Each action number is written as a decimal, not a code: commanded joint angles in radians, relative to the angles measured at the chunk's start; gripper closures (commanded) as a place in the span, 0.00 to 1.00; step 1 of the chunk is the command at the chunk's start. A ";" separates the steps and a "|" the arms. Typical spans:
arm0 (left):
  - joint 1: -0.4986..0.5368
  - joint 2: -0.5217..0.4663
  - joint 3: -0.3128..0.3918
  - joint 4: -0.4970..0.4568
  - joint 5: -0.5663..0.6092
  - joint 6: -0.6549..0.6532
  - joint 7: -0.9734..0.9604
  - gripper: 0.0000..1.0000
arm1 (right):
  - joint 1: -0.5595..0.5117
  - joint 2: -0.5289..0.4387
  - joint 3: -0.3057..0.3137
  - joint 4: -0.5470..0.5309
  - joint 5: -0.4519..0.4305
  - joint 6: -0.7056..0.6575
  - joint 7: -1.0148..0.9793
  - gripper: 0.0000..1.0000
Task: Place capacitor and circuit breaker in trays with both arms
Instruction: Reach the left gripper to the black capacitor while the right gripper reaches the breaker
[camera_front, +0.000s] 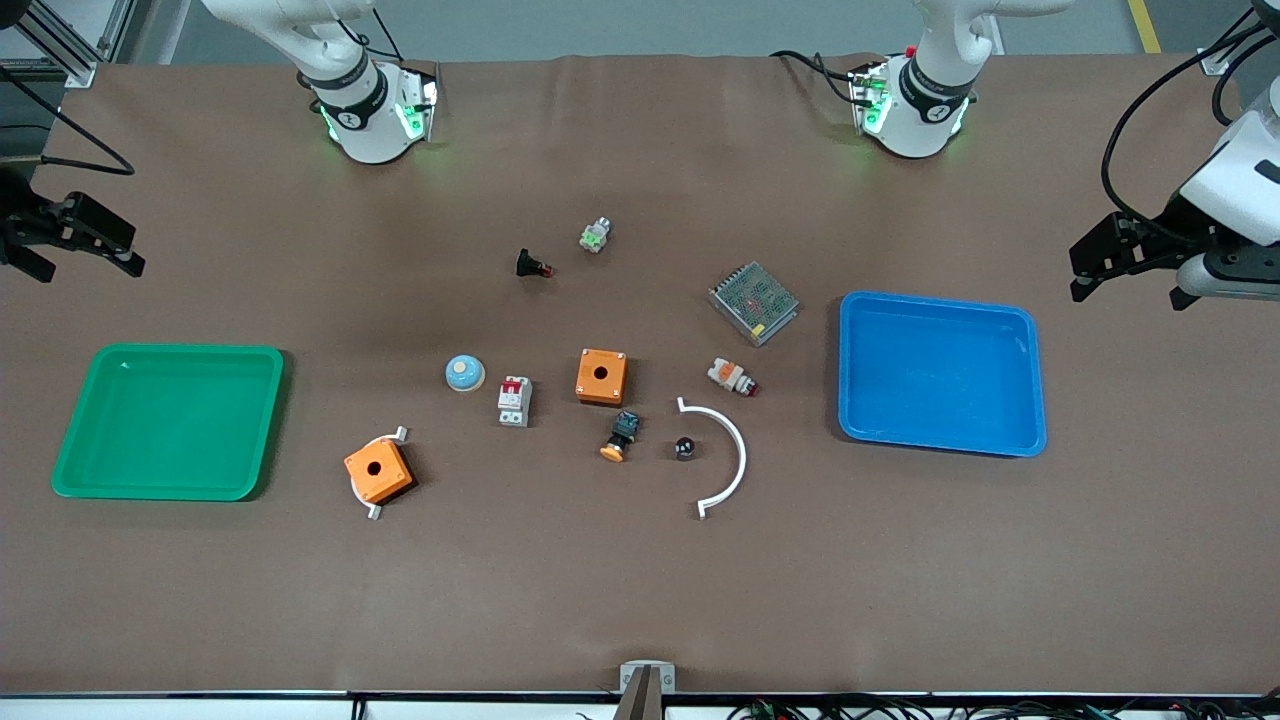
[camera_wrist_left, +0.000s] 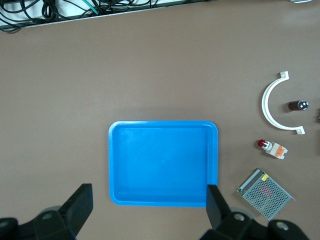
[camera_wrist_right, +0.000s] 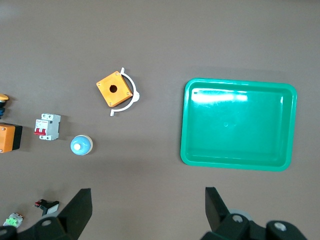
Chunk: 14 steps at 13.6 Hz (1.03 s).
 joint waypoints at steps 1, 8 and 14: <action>0.005 -0.001 -0.006 0.008 0.006 -0.025 -0.002 0.00 | -0.004 0.016 0.007 0.026 -0.001 -0.013 0.005 0.00; -0.026 0.163 -0.025 0.014 -0.171 -0.030 -0.022 0.00 | 0.011 0.036 0.009 0.027 0.002 -0.011 0.012 0.00; -0.234 0.474 -0.037 0.159 -0.187 0.242 -0.129 0.00 | 0.184 0.118 0.009 0.027 -0.004 0.041 0.223 0.00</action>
